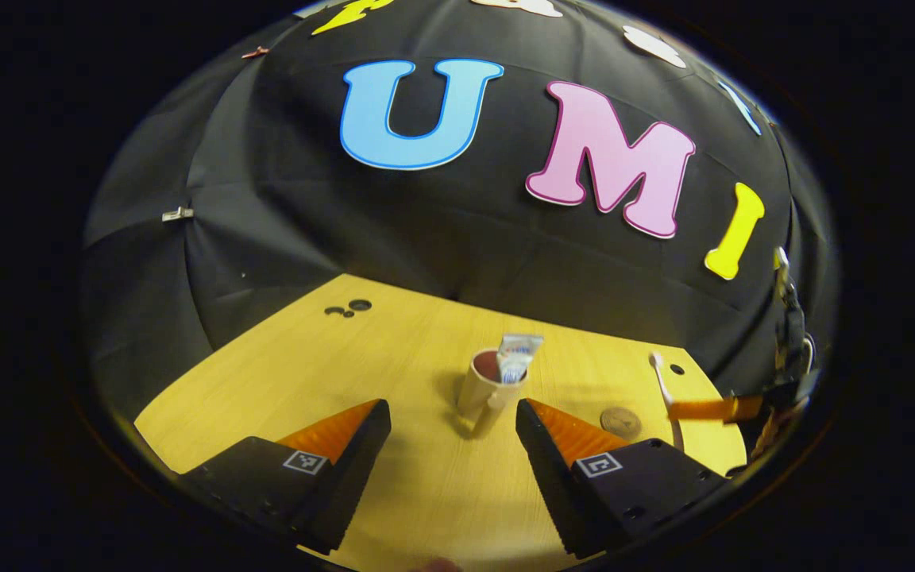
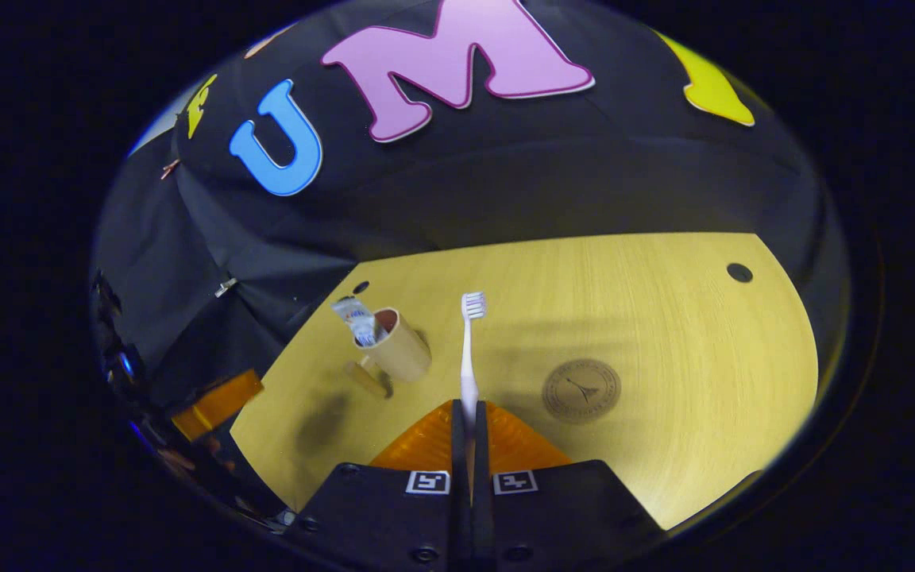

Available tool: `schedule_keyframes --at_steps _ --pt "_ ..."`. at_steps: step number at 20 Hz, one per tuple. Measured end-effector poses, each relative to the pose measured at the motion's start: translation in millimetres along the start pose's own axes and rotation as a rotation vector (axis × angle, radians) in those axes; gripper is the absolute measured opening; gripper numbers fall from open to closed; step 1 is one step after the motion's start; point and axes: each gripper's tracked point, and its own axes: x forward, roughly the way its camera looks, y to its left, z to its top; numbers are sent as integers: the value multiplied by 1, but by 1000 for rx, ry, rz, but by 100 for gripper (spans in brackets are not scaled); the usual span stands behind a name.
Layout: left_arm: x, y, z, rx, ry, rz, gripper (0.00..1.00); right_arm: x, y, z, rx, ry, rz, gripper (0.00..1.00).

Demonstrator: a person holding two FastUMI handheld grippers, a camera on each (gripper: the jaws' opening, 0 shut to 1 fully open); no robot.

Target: Put the toothbrush and toothpaste on the desktop into the cup, then pick up the cup and place it on the coaster on the desktop.

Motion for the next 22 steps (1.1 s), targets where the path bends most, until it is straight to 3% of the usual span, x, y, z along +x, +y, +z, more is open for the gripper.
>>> schedule_keyframes --at_steps 6,13,22 --pt "-22 23 -25 -72 26 24 98 40 42 57 -56 -128 52 5" --pt "-23 50 -37 -179 14 90 97 91 90 101 -144 -252 197 5" --pt "-11 66 -71 -247 48 117 98 155 111 121 -151 -366 285 5"
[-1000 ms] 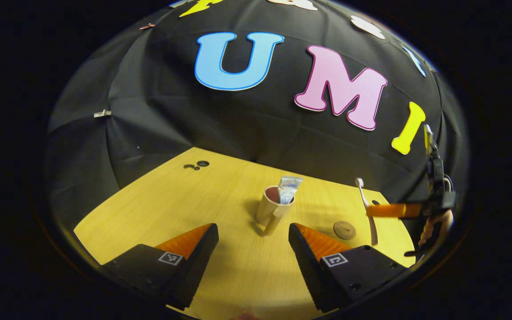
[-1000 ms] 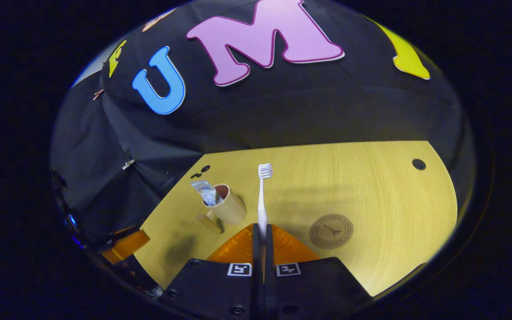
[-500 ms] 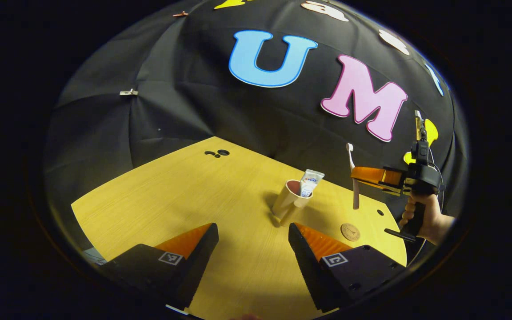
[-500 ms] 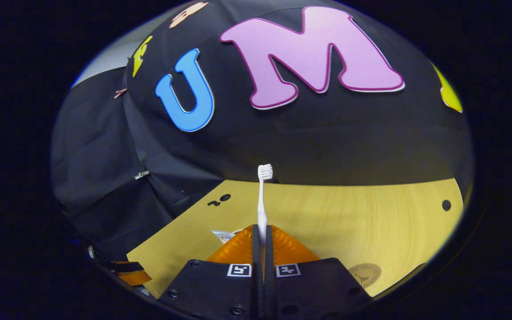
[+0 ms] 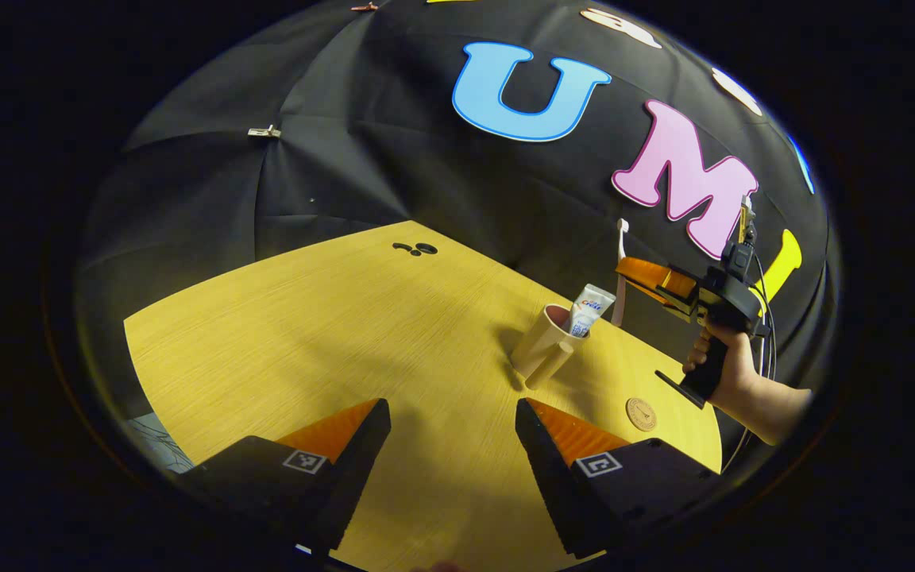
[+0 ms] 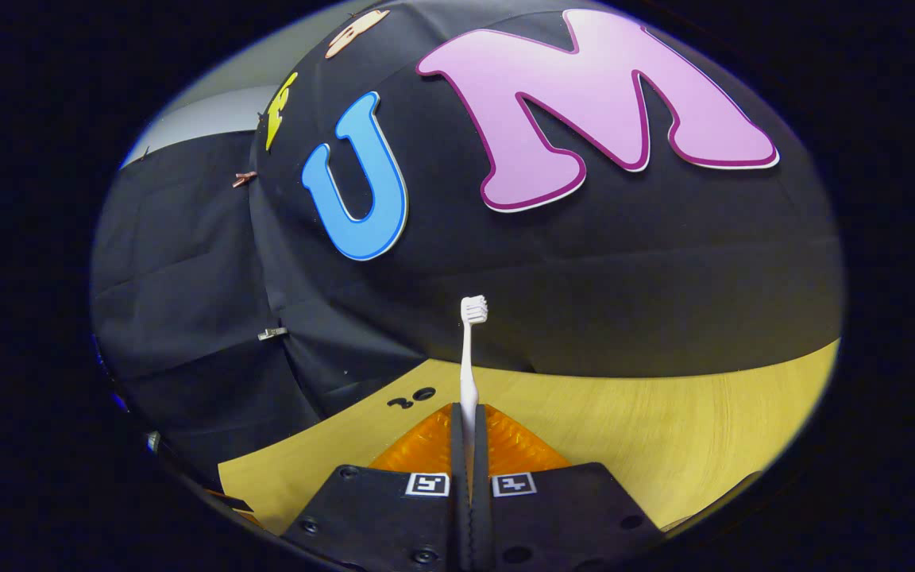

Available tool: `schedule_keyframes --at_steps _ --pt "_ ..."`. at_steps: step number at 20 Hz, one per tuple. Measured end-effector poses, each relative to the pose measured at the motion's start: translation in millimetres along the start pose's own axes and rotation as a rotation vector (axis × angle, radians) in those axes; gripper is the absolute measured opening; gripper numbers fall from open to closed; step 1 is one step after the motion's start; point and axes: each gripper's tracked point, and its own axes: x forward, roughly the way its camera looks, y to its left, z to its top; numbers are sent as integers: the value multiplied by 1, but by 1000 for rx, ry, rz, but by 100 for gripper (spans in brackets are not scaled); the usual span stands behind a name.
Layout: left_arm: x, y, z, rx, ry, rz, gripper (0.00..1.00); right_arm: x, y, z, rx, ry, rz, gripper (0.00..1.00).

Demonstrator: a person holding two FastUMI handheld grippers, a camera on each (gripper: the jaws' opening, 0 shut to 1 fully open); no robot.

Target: Put the toothbrush and toothpaste on the desktop into the cup, then pick up the cup and place it on the coaster on the desktop.

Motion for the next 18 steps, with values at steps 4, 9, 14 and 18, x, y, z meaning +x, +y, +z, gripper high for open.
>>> schedule_keyframes --at_steps 4,9,14,18 --pt "10 2 -8 -16 3 -1 98 26 -3 -13 10 -18 19 5" --pt "18 3 -27 -28 26 3 97 38 -2 -25 58 -27 64 5" --pt "23 0 -34 -23 38 4 98 35 1 -33 54 -17 105 5" --pt "25 -3 -34 -17 32 2 98 25 7 -34 38 -18 133 8"
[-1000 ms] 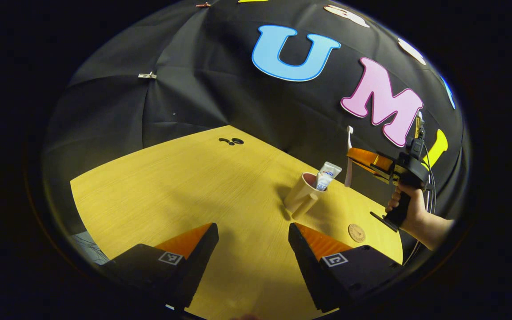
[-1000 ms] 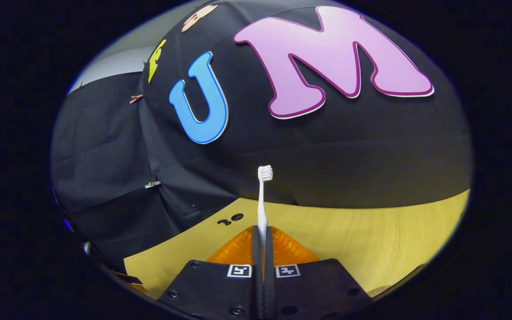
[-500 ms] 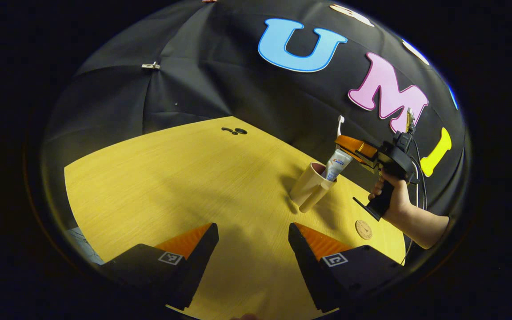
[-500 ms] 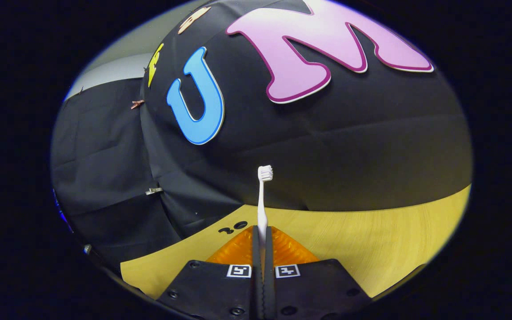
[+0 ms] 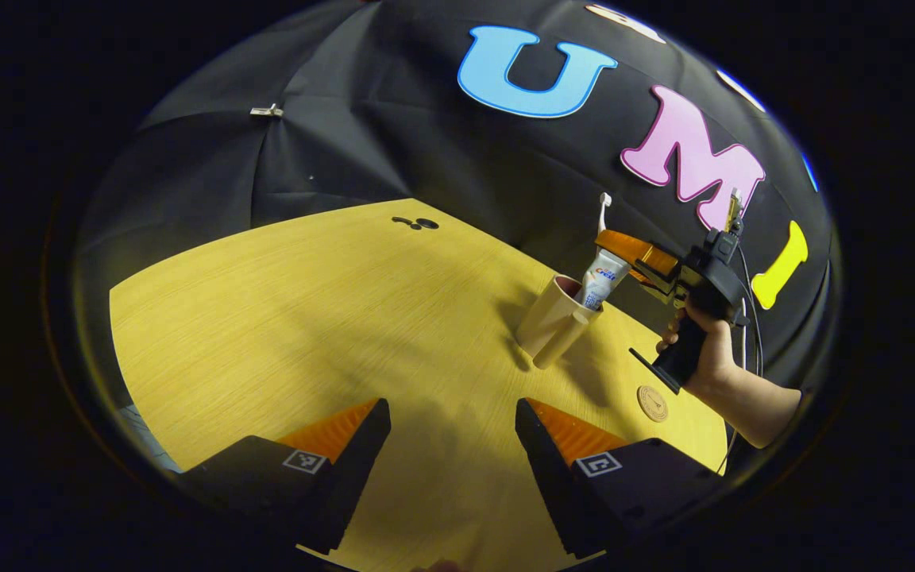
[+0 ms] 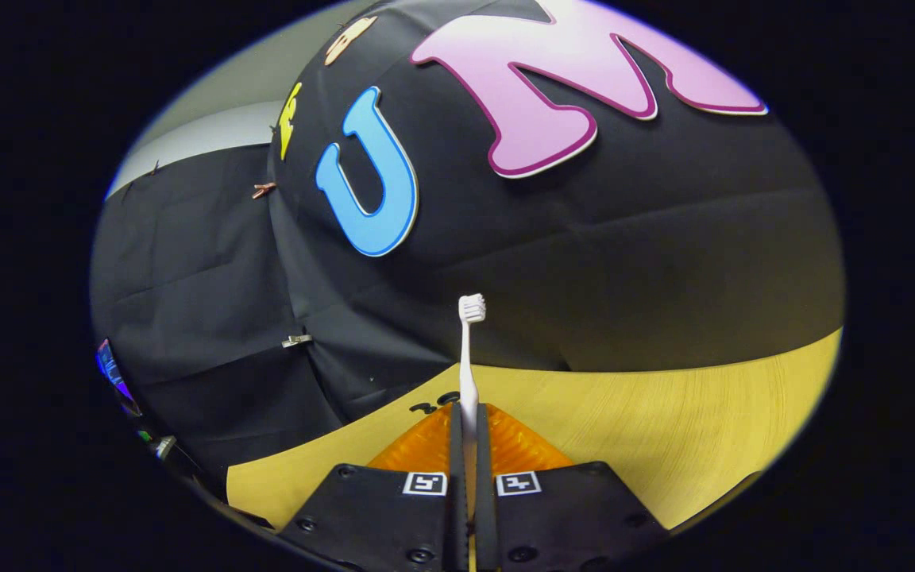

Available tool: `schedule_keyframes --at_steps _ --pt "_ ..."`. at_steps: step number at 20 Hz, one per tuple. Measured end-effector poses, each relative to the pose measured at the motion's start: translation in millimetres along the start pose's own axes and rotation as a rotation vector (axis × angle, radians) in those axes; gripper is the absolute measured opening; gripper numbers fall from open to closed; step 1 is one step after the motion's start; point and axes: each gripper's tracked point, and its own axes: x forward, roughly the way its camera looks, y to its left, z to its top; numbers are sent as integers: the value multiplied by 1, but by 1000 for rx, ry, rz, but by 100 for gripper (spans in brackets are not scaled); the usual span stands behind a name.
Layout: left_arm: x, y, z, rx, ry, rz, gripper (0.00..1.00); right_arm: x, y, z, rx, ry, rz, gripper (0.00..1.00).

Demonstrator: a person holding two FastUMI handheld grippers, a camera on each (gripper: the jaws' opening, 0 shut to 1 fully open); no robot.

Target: Put the toothbrush and toothpaste on the desktop into the cup, then pick up the cup and place it on the coaster on the desktop.

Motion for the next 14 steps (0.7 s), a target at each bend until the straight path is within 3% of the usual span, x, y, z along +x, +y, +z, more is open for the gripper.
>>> schedule_keyframes --at_steps 4,5,6,8,9,12,13,14 --pt "-2 -3 0 2 -1 -2 98 -20 1 0 33 5 11 14" --pt "-2 -5 -2 3 1 -4 98 -28 -3 4 32 0 0 1" --pt "-2 -6 -3 5 3 -6 98 -34 -7 6 24 -2 -16 25" --pt "-3 -11 -2 16 8 -18 98 -50 -15 12 21 -14 -46 27" --pt "-1 -14 -1 27 11 -23 98 -58 -18 15 22 -19 -58 50" --pt "4 -24 9 75 16 -46 98 -83 -32 22 -1 -17 -110 63" --pt "5 -28 12 95 17 -56 98 -90 -36 25 -9 -18 -121 82" --pt "6 -34 18 118 20 -68 98 -99 -44 29 -16 -13 -151 91"
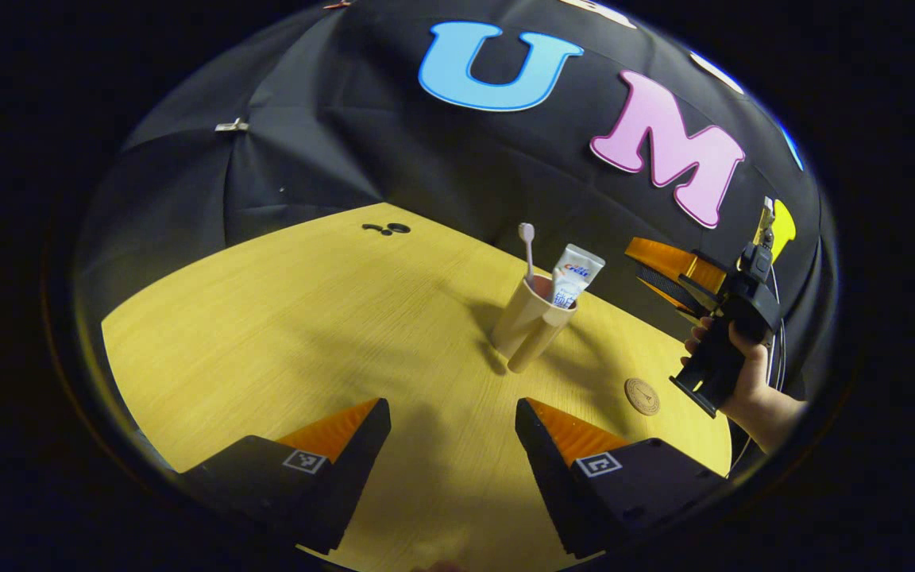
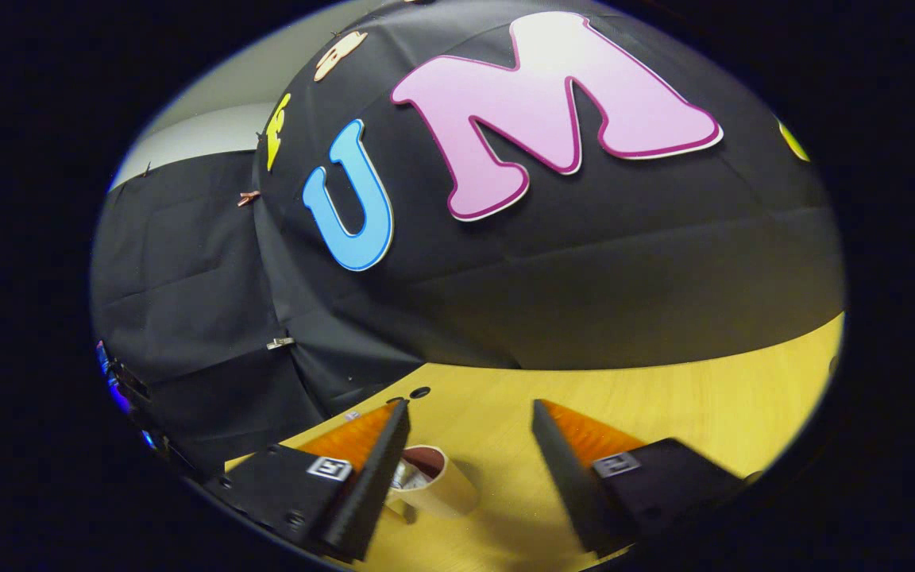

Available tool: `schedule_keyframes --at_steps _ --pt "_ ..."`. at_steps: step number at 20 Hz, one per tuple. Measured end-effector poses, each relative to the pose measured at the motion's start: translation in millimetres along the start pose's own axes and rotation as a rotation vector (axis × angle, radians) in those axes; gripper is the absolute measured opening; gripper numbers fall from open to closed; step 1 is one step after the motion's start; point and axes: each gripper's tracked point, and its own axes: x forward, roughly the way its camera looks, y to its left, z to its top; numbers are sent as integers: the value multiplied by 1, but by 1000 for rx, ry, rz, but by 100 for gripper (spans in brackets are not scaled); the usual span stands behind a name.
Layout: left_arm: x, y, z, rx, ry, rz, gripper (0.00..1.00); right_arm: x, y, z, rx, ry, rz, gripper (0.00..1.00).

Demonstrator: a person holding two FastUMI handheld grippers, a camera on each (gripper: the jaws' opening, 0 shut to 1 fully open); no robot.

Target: Put the toothbrush and toothpaste on the desktop into the cup, then pick up the cup and place it on the coaster on the desktop.

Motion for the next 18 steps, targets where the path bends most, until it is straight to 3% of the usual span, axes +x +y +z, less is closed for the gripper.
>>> schedule_keyframes --at_steps 1,9,13,18 --pt "4 -5 5 27 6 -11 98 -8 -9 1 -15 4 -32 100" --pt "42 -51 40 242 110 -117 98 -93 -79 10 -87 39 -259 98" --pt "74 -64 35 307 241 -125 98 -136 -110 7 -85 58 -348 98" --pt "108 -72 24 361 394 -140 98 -204 -145 12 -136 19 -517 98"
